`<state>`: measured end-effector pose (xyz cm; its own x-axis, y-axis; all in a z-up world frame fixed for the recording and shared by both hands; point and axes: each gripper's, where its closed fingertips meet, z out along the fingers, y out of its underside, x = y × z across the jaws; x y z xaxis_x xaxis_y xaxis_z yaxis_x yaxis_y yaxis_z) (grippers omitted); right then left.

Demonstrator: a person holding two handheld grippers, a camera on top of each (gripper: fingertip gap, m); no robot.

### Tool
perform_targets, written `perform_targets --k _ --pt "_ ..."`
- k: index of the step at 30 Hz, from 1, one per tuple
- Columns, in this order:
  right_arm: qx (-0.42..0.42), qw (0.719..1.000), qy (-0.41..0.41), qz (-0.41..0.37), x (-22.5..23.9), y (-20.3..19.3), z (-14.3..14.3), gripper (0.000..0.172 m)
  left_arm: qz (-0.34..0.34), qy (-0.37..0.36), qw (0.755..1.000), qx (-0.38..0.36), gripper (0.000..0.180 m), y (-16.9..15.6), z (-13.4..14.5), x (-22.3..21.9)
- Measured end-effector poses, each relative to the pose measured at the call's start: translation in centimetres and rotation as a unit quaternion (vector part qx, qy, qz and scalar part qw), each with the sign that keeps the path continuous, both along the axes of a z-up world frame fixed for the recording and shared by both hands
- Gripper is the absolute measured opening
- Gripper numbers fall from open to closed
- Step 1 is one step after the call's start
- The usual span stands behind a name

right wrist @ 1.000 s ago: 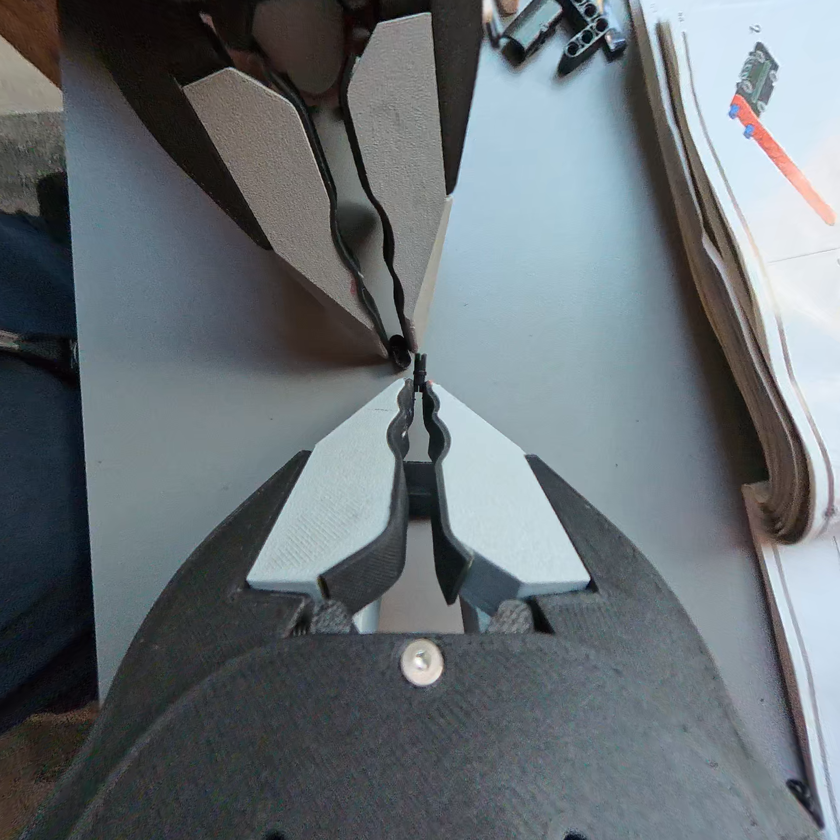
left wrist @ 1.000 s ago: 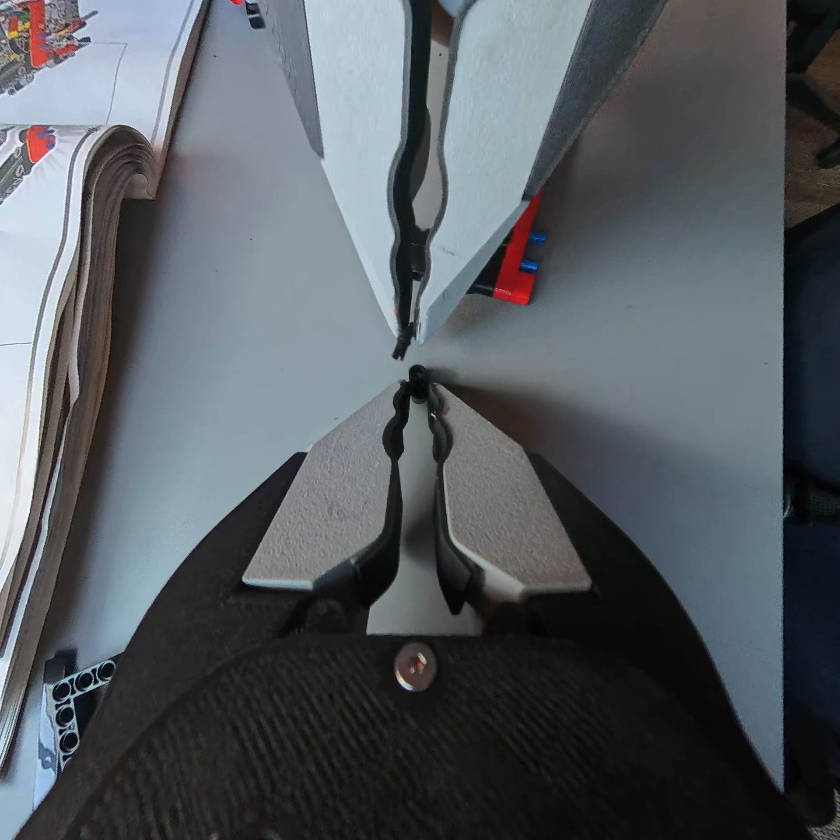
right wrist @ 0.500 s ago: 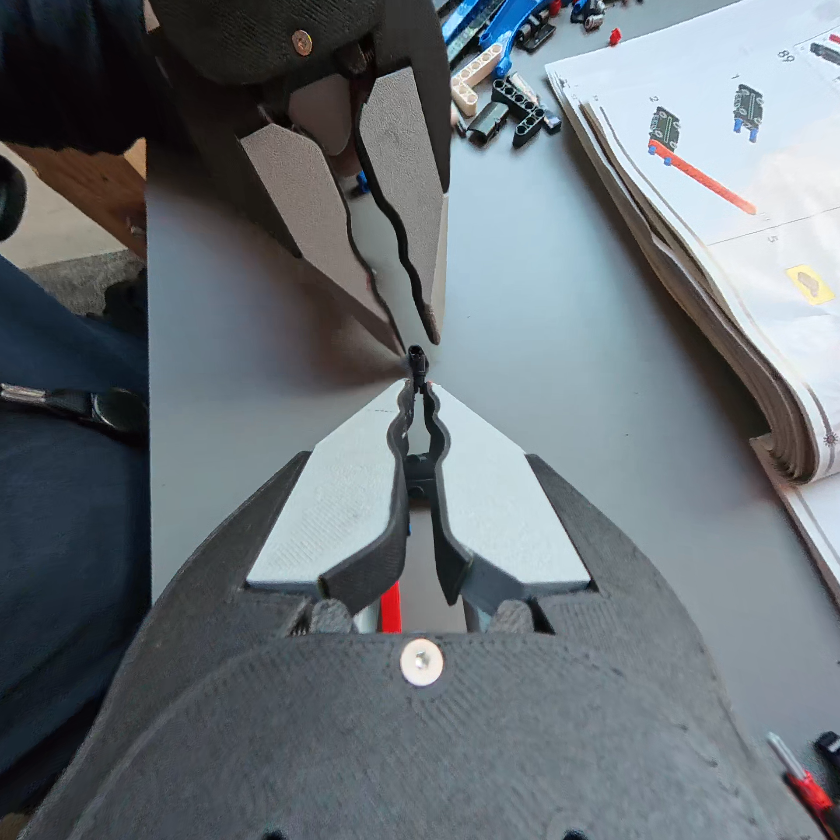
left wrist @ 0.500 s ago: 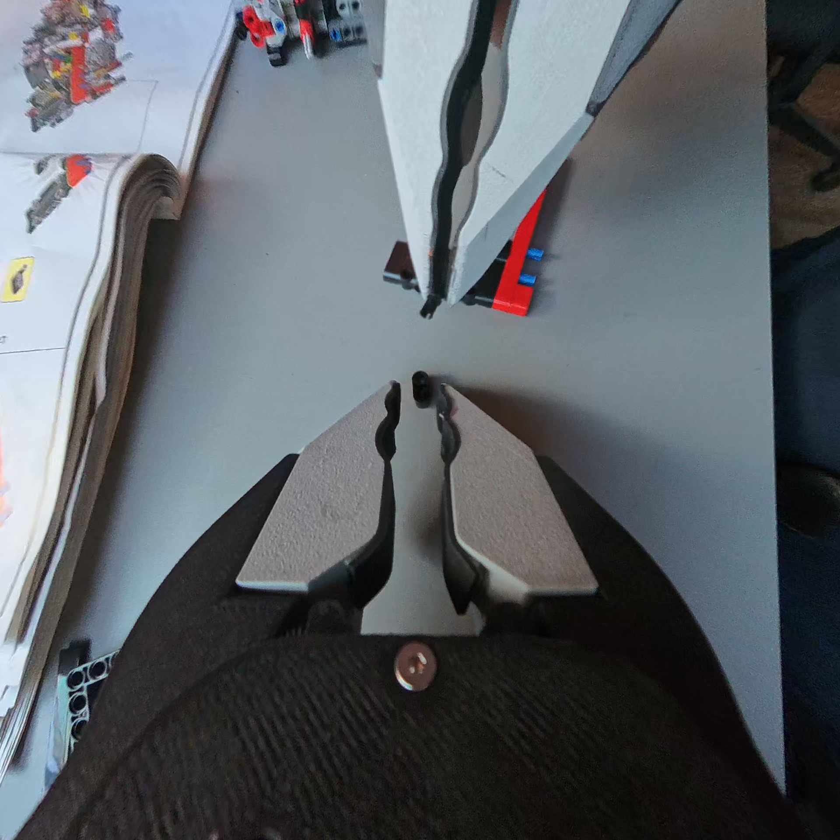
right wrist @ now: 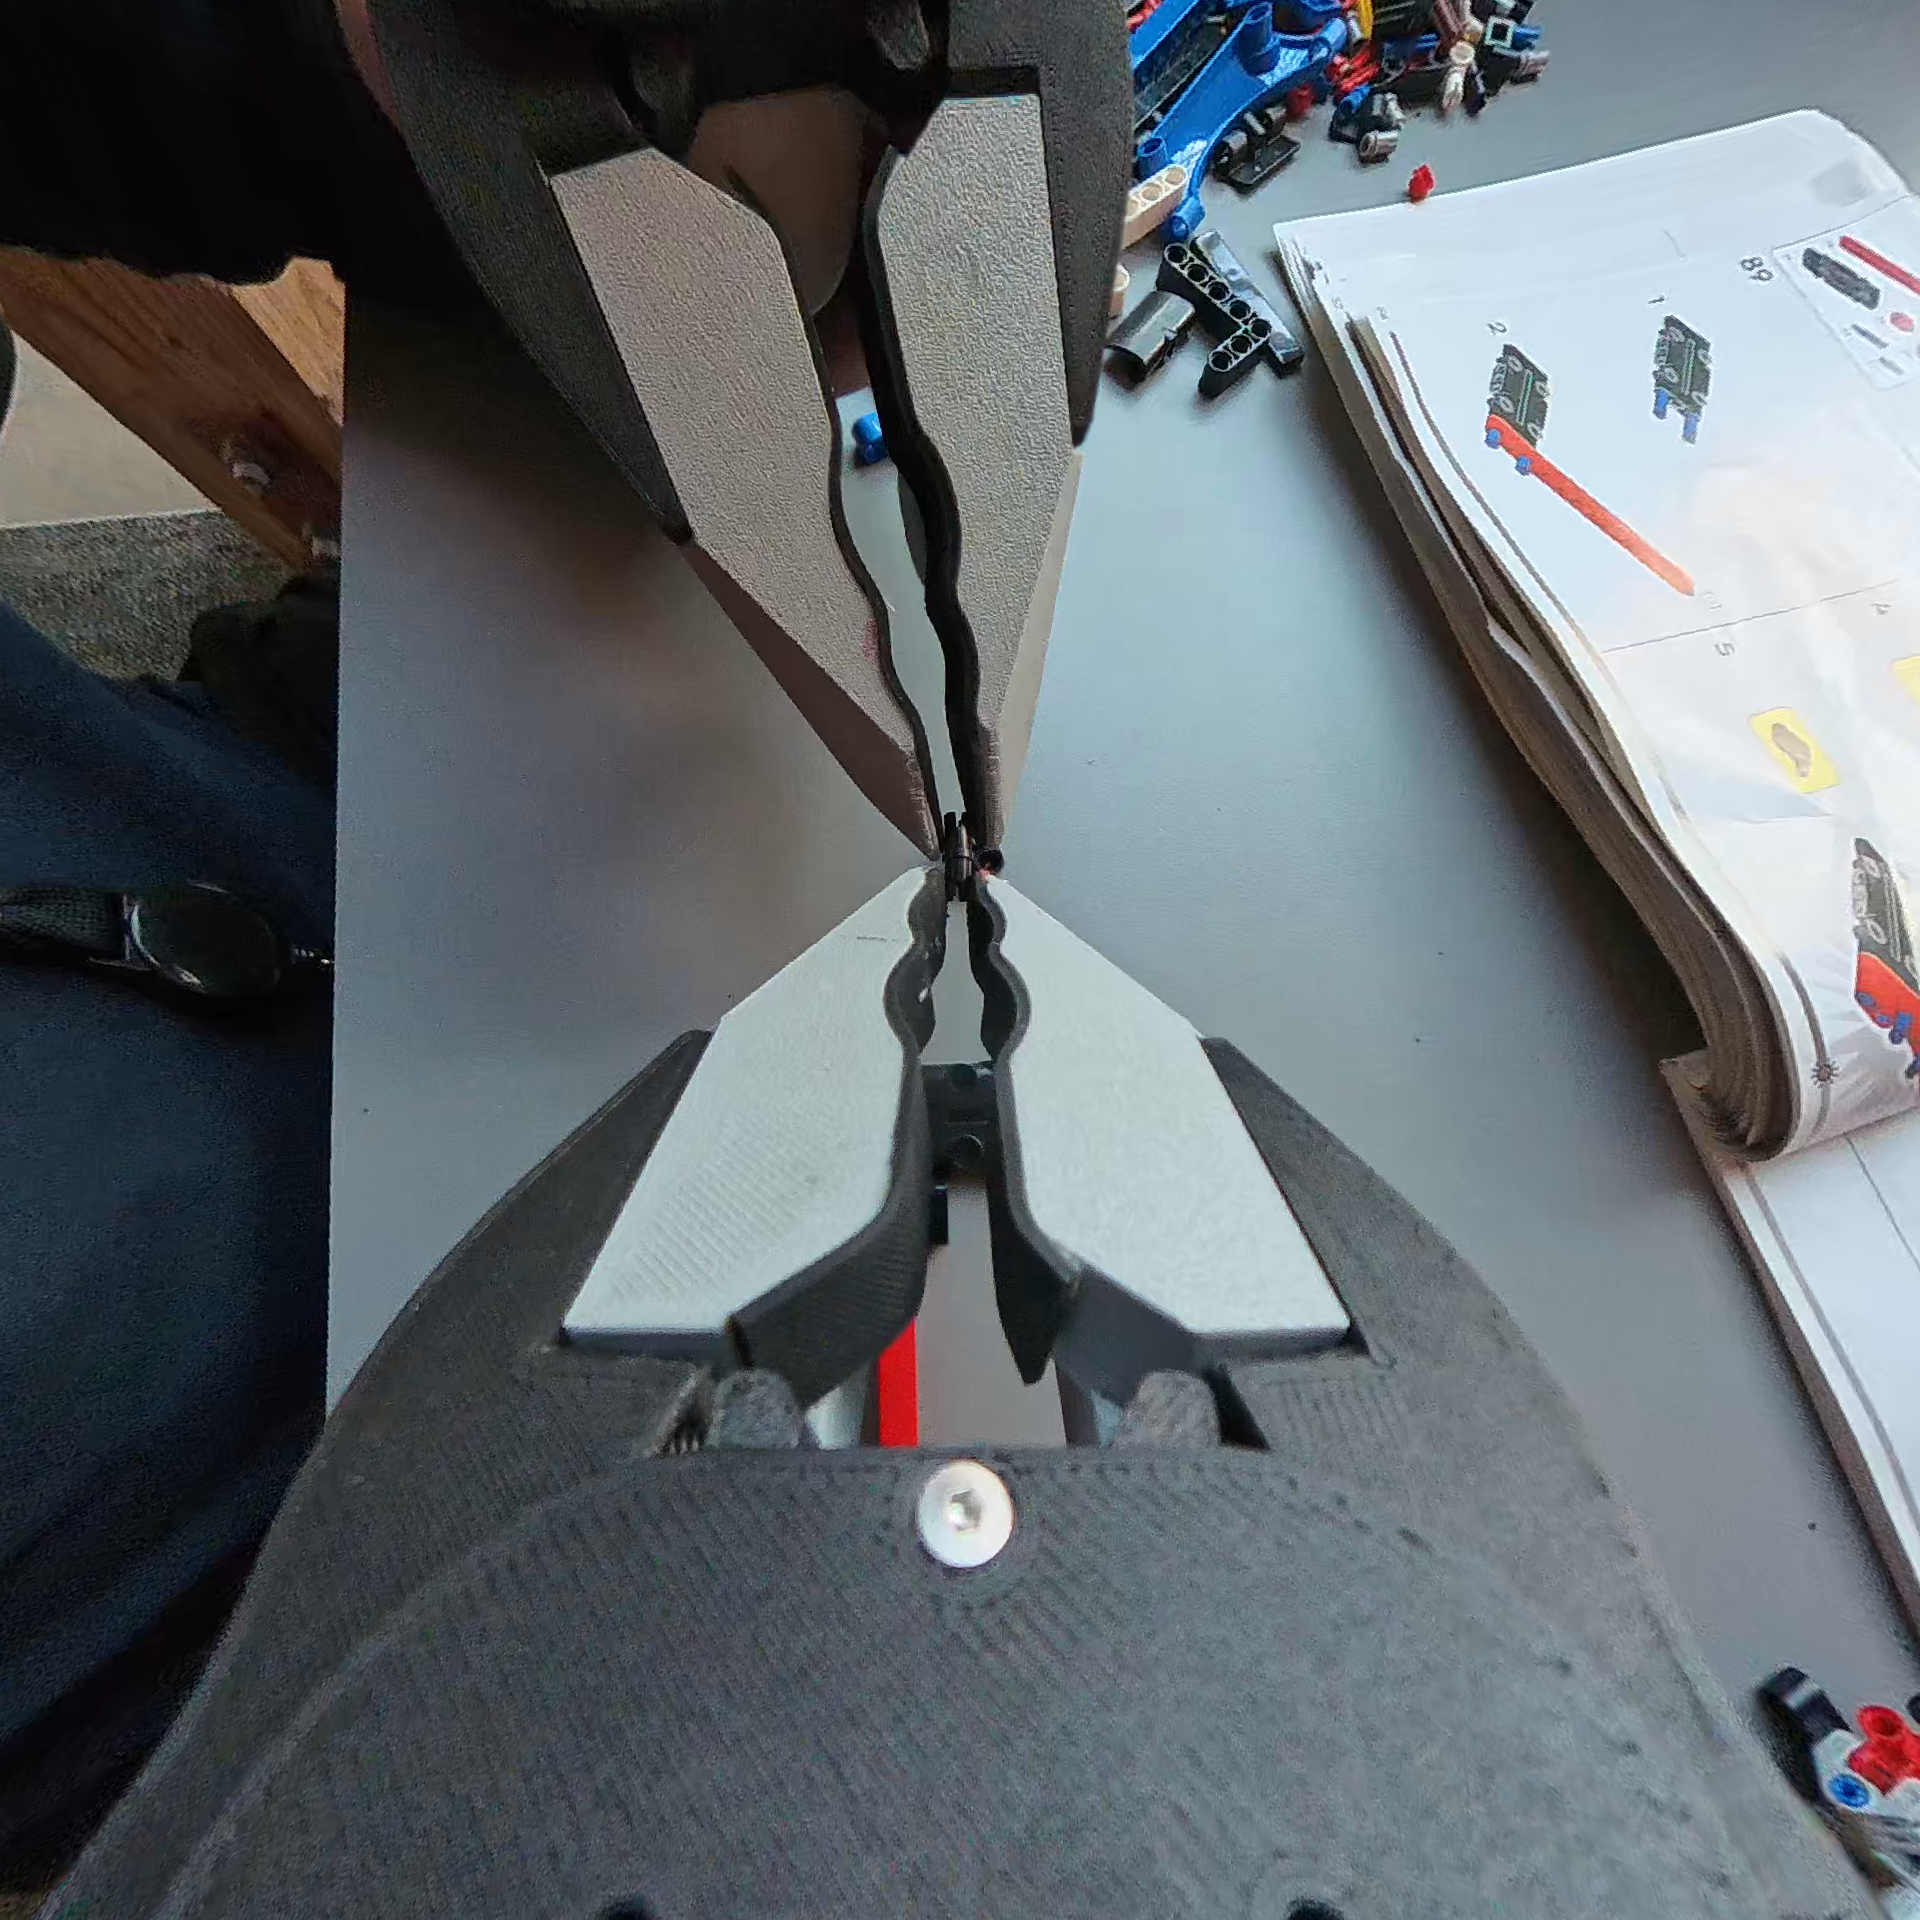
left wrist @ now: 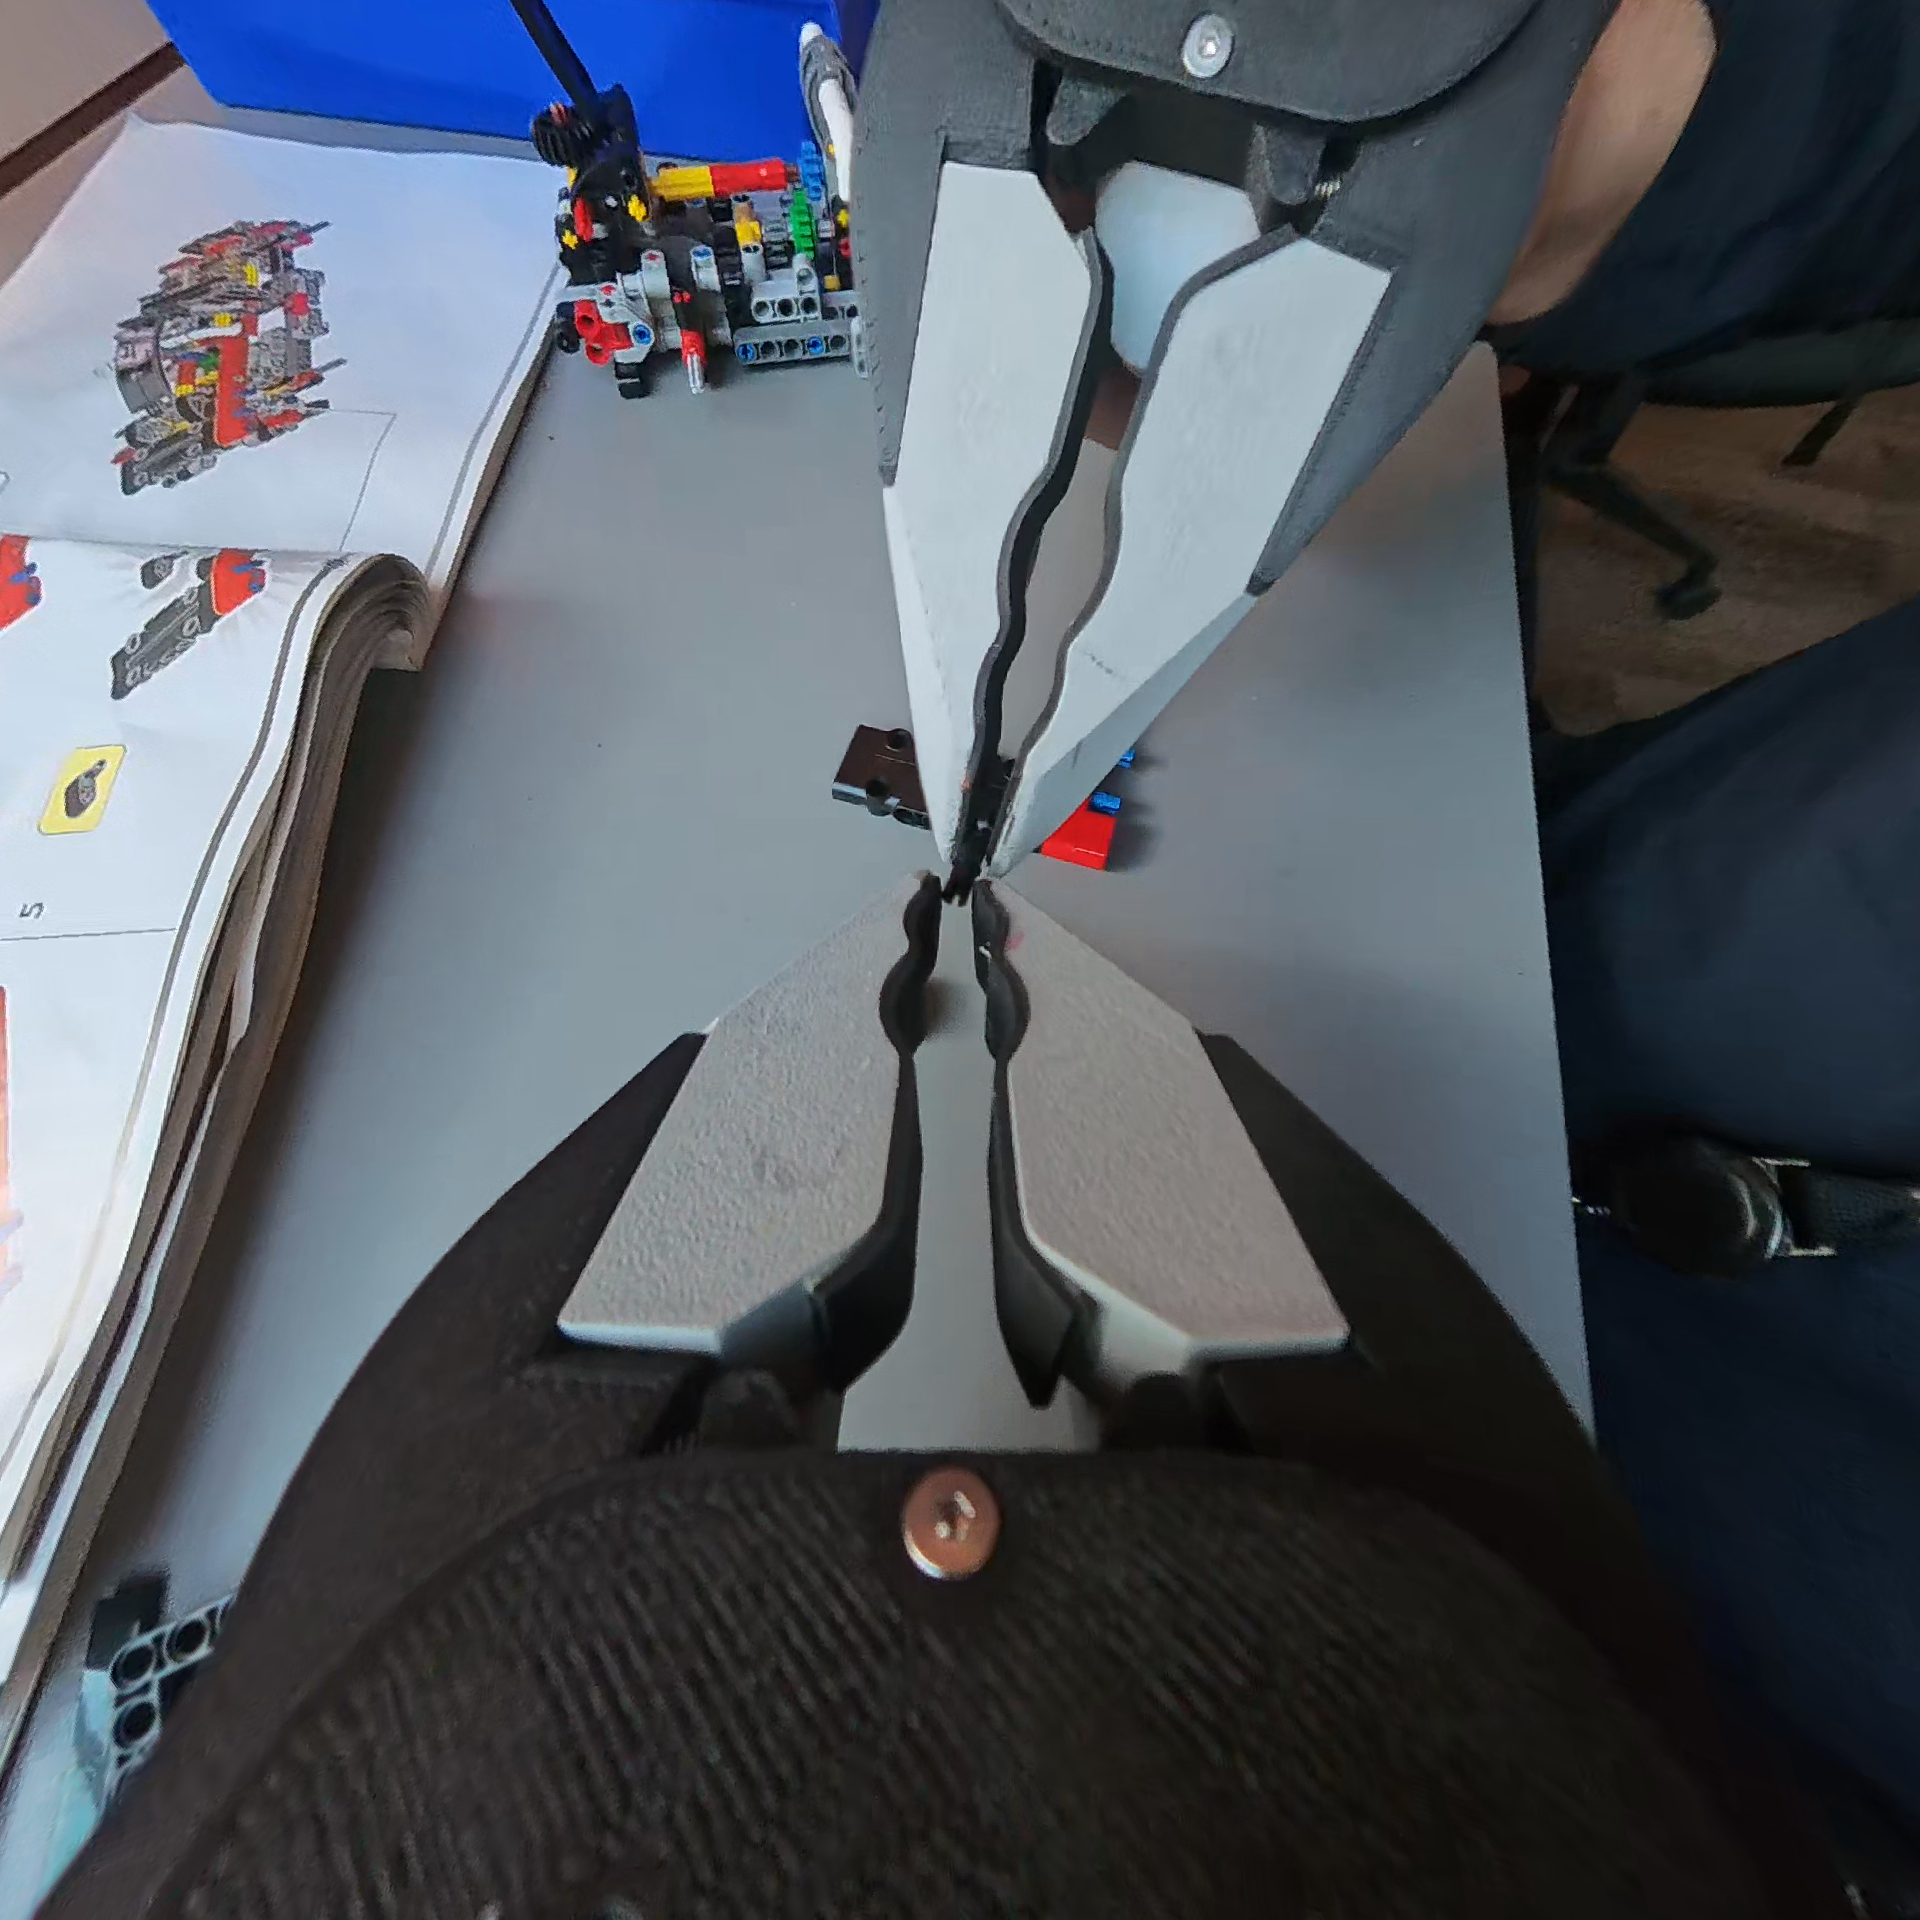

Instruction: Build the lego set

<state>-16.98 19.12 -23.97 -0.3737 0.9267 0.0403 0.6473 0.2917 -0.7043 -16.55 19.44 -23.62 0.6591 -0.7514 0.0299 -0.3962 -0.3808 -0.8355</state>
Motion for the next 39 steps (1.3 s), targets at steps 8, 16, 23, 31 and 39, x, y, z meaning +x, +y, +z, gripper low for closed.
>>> perform_targets --k 8,16,23,31,39 --pt "-0.09 0.995 0.038 -0.007 -0.3 0.2 1.4 0.002 0.002 -0.012 0.999 0.036 0.002 0.3 0.7 0.0" --pt "-0.255 0.956 0.137 -0.04 -1.5 0.5 4.5 0.001 0.049 -0.118 0.988 0.085 0.002 0.7 3.6 -0.9" --pt "-0.271 0.937 0.221 -0.021 -1.7 0.3 7.9 0.001 0.079 -0.178 0.968 0.158 0.003 0.6 6.9 -1.0" --pt "-0.243 0.948 0.205 -0.009 -1.7 0.2 8.1 0.001 0.079 -0.209 0.963 0.153 0.003 0.5 7.4 -0.9" --pt "-0.086 0.996 0.027 -0.007 -1.9 1.5 1.6 0.001 0.038 -0.098 0.993 -0.044 0.026 -0.4 0.0 -1.9"
